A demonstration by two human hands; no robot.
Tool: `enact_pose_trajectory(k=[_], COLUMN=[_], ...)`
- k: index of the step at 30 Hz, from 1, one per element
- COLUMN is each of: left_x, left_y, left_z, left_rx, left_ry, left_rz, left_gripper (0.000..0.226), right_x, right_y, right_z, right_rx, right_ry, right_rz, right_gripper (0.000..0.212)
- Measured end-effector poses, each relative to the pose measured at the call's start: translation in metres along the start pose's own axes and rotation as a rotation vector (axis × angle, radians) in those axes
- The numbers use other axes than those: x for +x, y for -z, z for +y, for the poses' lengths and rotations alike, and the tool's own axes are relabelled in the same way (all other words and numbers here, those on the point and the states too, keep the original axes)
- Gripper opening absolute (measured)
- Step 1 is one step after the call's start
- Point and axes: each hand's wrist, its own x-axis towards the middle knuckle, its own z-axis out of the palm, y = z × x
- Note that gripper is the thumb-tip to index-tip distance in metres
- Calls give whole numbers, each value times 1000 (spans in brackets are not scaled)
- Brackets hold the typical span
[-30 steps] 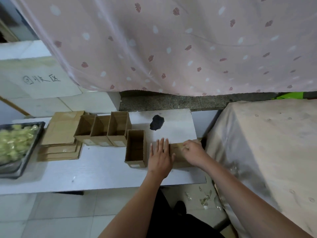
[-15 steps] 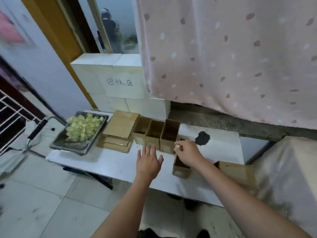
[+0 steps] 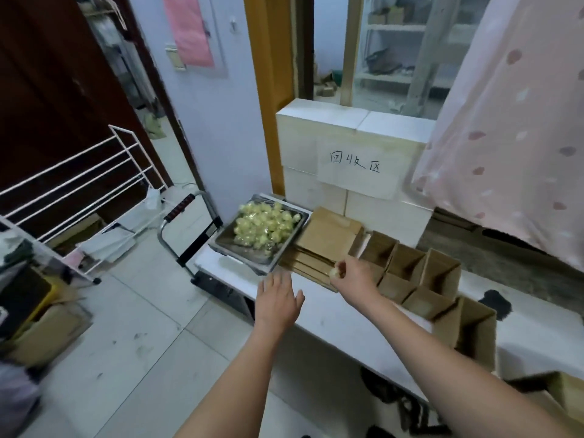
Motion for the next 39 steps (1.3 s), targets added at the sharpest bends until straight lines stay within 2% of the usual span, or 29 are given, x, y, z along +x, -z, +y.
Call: enact_pose_trajectory(k=[11,20,24,30,39], left_x=[46,134,160,208,245], left_y=[0,-7,-13,-14,-21], left_z=[-106,-189,-216,-251,-266], left_rx=[-33,-8,-4,24,-51], left_ry=[97,164,167,190,233], left_rz=[-20,-81,-149,-216,-227], left_gripper=[56,57,57,60,59], right_x=[74,174,207,259,297], right_y=[-79,-170,-215,-263,-303], right_z=[-67,-123,-147,-178,-185], right_rx=[-30,69,96,-216,-755], right_ry=[118,108,82,180,383], right_rz=[-58,-156,-187,-137,-335], right_gripper=[10,44,33,31,16])
